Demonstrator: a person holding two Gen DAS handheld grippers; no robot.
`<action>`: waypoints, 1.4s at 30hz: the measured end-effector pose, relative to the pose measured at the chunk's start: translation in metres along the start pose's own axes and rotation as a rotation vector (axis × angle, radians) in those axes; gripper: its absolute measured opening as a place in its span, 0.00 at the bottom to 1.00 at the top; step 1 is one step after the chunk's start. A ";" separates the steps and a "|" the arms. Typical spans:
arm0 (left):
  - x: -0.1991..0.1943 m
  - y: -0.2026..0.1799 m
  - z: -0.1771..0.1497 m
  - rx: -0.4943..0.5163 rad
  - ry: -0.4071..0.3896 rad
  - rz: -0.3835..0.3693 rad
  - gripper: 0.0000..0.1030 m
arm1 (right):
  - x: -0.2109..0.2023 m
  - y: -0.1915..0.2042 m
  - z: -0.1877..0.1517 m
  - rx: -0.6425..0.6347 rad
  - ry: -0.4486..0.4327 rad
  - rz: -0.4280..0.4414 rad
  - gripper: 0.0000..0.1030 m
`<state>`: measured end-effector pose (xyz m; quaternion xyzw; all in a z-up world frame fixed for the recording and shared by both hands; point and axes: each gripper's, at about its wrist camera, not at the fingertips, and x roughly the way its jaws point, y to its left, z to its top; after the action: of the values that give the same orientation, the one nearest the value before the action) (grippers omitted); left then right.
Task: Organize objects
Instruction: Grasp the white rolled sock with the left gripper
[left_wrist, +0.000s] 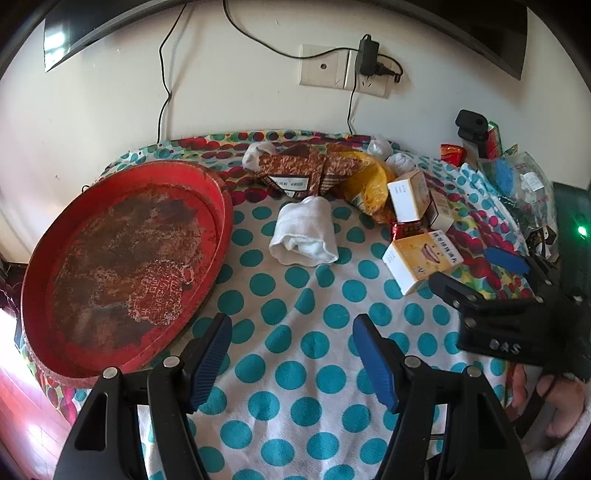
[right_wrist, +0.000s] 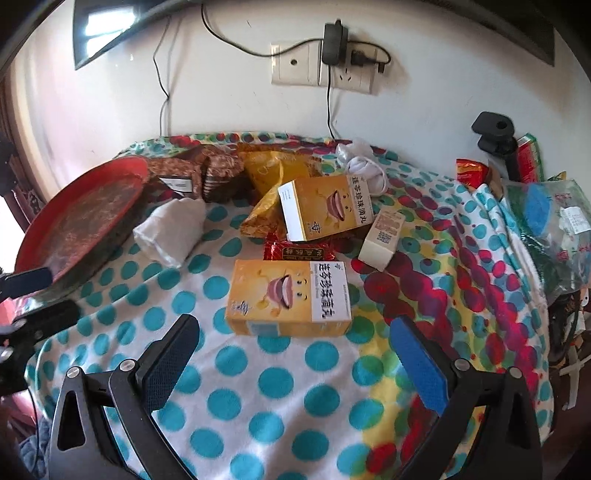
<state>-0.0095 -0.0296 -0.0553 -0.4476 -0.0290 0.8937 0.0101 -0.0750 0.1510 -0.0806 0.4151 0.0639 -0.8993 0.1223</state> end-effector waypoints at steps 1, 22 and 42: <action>0.002 0.000 0.001 0.000 0.003 0.000 0.68 | 0.004 0.001 0.001 -0.001 0.008 -0.007 1.00; 0.054 -0.018 0.027 0.086 0.036 0.019 0.68 | 0.058 -0.008 0.001 0.003 0.061 0.054 0.84; 0.114 -0.035 0.061 0.174 0.090 0.078 0.68 | 0.060 -0.011 0.003 0.047 0.054 0.060 0.85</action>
<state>-0.1270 0.0074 -0.1078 -0.4854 0.0669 0.8716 0.0153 -0.1182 0.1509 -0.1244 0.4435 0.0335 -0.8850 0.1375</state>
